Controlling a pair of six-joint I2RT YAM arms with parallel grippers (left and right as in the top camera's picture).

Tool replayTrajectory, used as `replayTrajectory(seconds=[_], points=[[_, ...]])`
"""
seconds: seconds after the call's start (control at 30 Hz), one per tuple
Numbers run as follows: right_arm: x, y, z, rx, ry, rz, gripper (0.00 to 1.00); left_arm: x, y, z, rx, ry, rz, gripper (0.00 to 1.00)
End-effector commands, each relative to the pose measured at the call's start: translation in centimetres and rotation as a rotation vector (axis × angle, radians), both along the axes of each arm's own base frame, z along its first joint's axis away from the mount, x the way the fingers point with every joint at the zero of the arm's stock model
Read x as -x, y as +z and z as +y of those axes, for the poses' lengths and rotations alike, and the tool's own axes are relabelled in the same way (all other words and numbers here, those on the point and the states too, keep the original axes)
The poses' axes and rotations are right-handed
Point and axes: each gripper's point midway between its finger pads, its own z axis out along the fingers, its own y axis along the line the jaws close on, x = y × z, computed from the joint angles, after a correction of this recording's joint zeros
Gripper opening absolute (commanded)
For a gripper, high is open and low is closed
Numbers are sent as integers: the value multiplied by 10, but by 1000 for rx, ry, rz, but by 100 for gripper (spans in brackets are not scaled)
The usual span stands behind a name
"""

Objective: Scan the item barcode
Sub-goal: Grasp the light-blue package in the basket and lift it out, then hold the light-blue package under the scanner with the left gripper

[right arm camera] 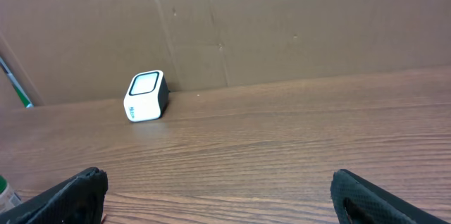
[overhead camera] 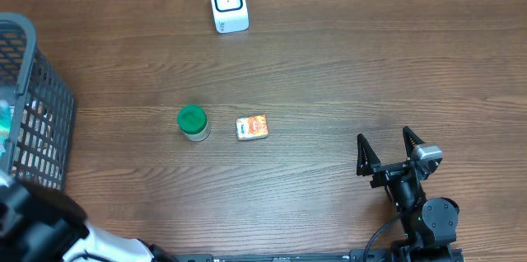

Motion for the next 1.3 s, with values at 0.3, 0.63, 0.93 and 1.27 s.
replayTrajectory(seconds=[0.3, 0.63, 0.93, 1.27], points=[[0, -2, 0, 1, -5, -5, 100, 1, 188, -179, -70, -395, -531, 4], [0, -2, 0, 1, -5, -5, 100, -27, 137, -357, 100, -959, -375, 4], [0, -2, 0, 1, -5, -5, 100, -64, -10, -502, 267, -1238, -64, 4], [0, -2, 0, 1, -5, -5, 100, -73, -128, -597, 345, -1370, 108, 4]])
